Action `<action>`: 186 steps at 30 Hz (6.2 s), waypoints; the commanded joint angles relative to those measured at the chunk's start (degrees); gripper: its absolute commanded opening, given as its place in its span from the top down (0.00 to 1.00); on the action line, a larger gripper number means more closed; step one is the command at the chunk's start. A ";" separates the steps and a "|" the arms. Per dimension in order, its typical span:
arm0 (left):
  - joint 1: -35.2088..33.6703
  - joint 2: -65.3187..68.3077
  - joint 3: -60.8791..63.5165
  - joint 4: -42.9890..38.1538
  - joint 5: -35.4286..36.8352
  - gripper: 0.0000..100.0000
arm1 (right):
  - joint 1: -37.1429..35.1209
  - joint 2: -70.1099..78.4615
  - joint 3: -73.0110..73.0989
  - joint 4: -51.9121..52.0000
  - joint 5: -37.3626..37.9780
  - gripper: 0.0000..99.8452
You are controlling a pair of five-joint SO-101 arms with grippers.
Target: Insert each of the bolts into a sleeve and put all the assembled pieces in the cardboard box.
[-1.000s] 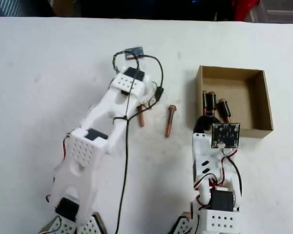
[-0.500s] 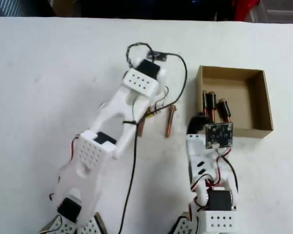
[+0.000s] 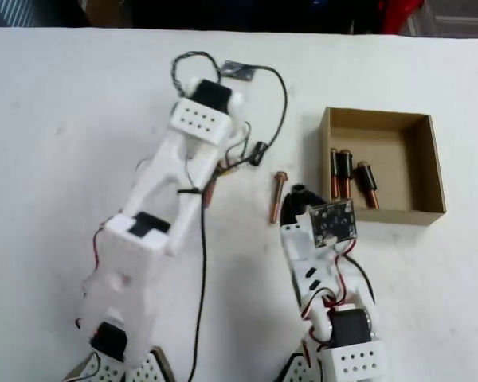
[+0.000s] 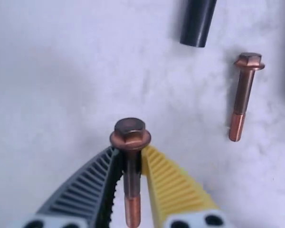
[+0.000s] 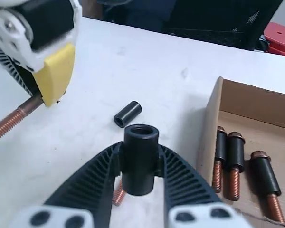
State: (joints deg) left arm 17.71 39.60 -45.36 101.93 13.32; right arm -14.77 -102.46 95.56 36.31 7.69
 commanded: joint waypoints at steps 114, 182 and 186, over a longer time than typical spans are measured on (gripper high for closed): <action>8.92 -114.24 98.20 -65.05 0.35 0.98 | -26.51 -0.75 1.23 -20.44 -8.97 0.98; 8.40 -114.51 108.22 -56.00 -0.09 0.73 | -25.63 -0.75 1.23 -20.18 -5.01 0.98; 8.31 -114.51 106.99 -56.79 -0.18 0.73 | -25.54 -0.75 1.23 -20.09 -5.01 0.98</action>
State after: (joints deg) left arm 25.89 -74.33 63.21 45.93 13.05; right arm -40.70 -102.29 96.35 16.35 1.89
